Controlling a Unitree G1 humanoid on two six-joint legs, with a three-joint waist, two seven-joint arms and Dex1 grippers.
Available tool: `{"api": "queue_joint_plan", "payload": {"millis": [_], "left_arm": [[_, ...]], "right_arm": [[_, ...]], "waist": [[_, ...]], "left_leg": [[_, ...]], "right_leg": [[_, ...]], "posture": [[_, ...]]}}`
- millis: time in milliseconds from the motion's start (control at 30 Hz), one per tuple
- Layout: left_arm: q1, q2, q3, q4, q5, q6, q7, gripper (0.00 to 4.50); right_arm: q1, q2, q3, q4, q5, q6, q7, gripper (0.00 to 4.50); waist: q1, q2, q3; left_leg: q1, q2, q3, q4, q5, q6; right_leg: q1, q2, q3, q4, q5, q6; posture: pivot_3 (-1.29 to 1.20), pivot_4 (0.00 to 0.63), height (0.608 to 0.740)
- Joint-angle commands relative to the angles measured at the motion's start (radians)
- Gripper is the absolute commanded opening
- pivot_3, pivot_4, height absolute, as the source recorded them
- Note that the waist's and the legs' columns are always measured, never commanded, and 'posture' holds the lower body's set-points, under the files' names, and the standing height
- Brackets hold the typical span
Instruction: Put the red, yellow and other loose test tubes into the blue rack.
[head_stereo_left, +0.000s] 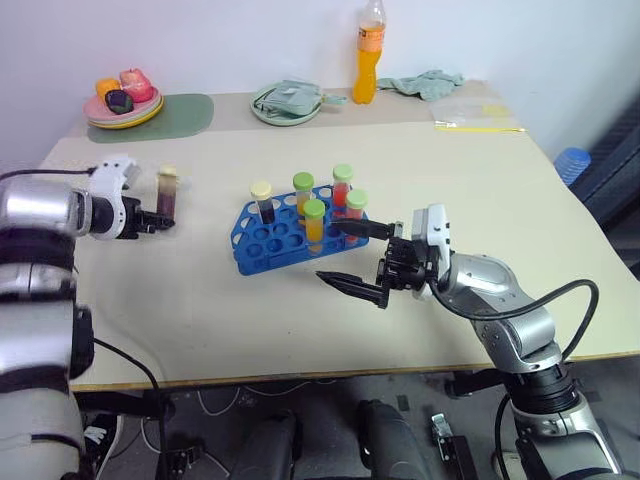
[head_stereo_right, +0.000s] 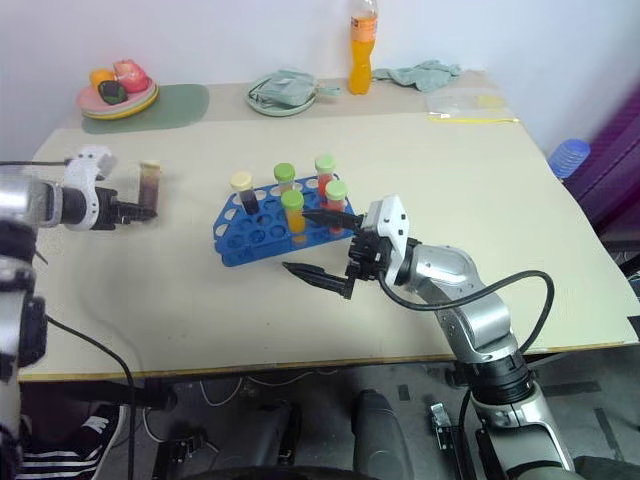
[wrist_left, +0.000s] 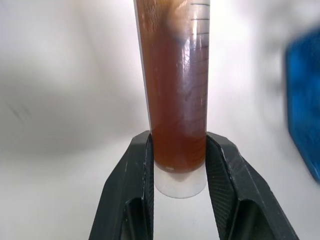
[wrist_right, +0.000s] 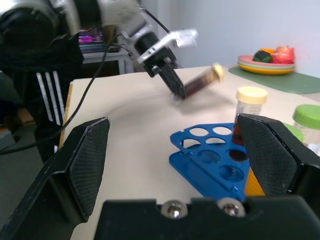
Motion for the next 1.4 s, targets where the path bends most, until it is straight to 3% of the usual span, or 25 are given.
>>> {"api": "queue_joint_plan", "payload": {"millis": [33, 133, 200, 333, 467, 633, 900, 1400], "left_arm": [[0.231, -0.118, 0.205, -0.441, -0.122, -0.287, 0.058, 0.86], [0.485, -0.282, 0.225, -0.707, -0.128, -0.606, 0.093, 0.86], [0.569, -0.356, 0.221, -0.757, -0.168, -0.677, 0.104, 0.86], [0.676, -0.405, 0.107, -0.738, -0.063, -0.912, 0.110, 0.86], [0.687, -0.453, 0.002, -0.637, 0.051, -1.097, 0.188, 0.86], [0.677, -0.506, -0.081, -0.508, 0.120, -1.179, 0.291, 0.86], [0.614, -0.505, -0.179, -0.377, 0.184, -1.235, 0.355, 0.86], [0.607, -0.554, -0.245, -0.302, 0.105, -1.221, 0.341, 0.86]], "right_arm": [[0.006, -0.026, -0.048, -0.057, 0.033, 0.000, 0.015, 4.50], [0.003, -0.048, -0.081, -0.061, 0.076, 0.030, 0.025, 4.50], [-0.001, -0.064, -0.087, -0.058, 0.089, 0.046, 0.037, 4.50], [-0.016, -0.059, -0.094, -0.039, 0.084, 0.050, 0.032, 4.50], [-0.031, -0.053, -0.095, -0.033, 0.074, 0.051, 0.015, 4.50], [-0.033, -0.061, -0.099, -0.049, 0.074, 0.062, -0.004, 4.50], [-0.026, -0.064, -0.103, -0.084, 0.074, 0.076, -0.039, 4.50], [-0.030, -0.057, -0.101, -0.076, 0.050, 0.048, -0.058, 4.50]], "waist": [[0.001, -0.002, -0.001], [-0.003, -0.002, -0.001], [0.000, -0.002, -0.001], [0.001, -0.001, -0.002], [0.013, -0.001, -0.002], [0.020, -0.001, -0.002], [0.022, -0.001, -0.002], [0.022, -0.001, -0.002]], "left_leg": [[-0.001, 0.000, 0.000, 0.001, 0.000, 0.000], [0.001, -0.001, 0.003, 0.001, -0.002, 0.001], [0.002, -0.001, 0.004, 0.001, -0.002, 0.001], [0.005, 0.001, 0.003, 0.001, -0.004, 0.005], [0.010, 0.001, 0.003, 0.001, -0.005, 0.007], [0.010, 0.001, 0.003, 0.001, -0.005, 0.007], [0.010, 0.001, 0.003, 0.001, -0.005, 0.007], [0.010, 0.001, 0.003, 0.000, -0.005, 0.007]], "right_leg": [[0.000, 0.000, 0.000, -0.001, 0.000, 0.000], [0.001, -0.002, 0.001, -0.002, 0.001, 0.000], [0.001, -0.003, 0.001, -0.002, 0.001, 0.000], [0.004, 0.001, 0.000, -0.001, 0.002, -0.001], [0.011, 0.001, -0.001, -0.003, 0.002, -0.001], [0.010, 0.001, 0.000, -0.004, 0.002, -0.001], [0.010, 0.001, 0.000, -0.004, 0.002, -0.001], [0.010, 0.001, 0.000, -0.004, 0.002, -0.001]], "posture": [[0.00, 0.150, 0.740], [0.00, 0.150, 0.740], [0.00, 0.150, 0.740], [0.00, 0.150, 0.740], [0.00, 0.150, 0.740], [0.00, 0.150, 0.740], [0.00, 0.150, 0.740], [0.00, 0.150, 0.740]]}}
